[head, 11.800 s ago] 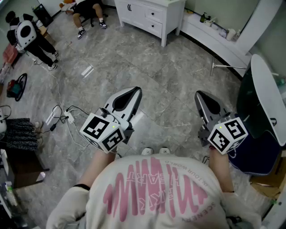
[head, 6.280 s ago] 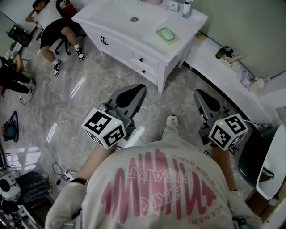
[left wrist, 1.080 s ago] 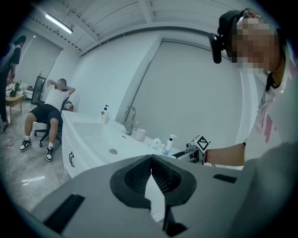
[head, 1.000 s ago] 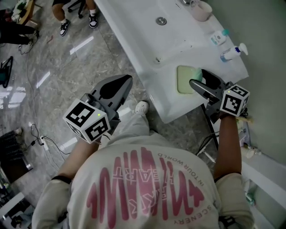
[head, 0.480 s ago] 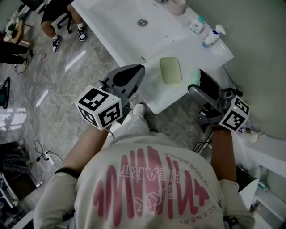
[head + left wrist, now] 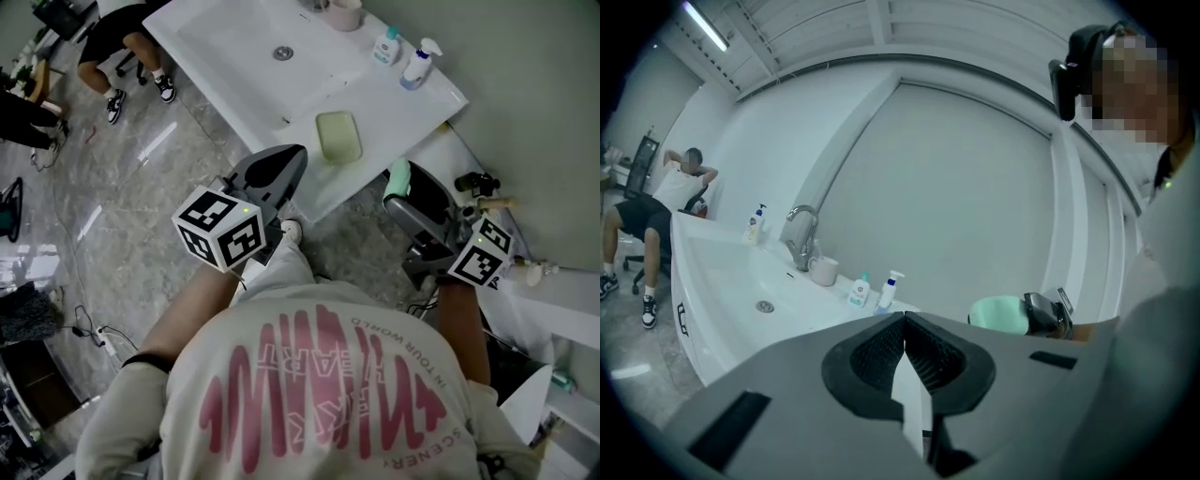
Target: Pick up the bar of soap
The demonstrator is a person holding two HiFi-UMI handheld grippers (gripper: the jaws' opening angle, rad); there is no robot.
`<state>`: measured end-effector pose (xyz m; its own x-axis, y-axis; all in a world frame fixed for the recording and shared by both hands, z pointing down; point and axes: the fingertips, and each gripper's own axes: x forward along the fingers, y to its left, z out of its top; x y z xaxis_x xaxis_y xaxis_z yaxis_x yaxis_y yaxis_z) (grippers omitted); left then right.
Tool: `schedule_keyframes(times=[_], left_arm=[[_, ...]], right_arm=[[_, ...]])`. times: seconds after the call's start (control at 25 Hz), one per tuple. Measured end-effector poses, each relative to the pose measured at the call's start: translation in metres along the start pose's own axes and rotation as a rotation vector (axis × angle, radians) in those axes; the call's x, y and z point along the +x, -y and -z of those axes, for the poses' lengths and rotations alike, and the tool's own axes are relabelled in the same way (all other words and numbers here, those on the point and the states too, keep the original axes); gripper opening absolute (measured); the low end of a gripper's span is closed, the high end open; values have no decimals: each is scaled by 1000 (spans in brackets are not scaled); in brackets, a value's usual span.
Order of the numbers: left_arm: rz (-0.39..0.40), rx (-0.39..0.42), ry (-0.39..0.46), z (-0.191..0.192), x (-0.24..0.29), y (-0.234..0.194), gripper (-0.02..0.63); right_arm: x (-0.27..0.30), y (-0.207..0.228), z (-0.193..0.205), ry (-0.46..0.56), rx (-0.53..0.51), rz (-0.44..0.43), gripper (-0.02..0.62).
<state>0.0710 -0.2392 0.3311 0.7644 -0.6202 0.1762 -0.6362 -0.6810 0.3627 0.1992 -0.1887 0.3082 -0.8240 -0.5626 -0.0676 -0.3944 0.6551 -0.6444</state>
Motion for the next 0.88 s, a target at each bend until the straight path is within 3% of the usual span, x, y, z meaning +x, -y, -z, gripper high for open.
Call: schedule_keyframes(times=[0.2,0.56,0.88], left_arm=[[-25,-43,19,9,-4,-4,8],[-33,-51,29,9,-19,6,8],[-34,-42,29,13,-10,3,8]], right_arm=[[-14,8,8,-5,4,11,400],[-27,-1,0,75,62,15,400],[-25,8,6,55,45,-6,400]])
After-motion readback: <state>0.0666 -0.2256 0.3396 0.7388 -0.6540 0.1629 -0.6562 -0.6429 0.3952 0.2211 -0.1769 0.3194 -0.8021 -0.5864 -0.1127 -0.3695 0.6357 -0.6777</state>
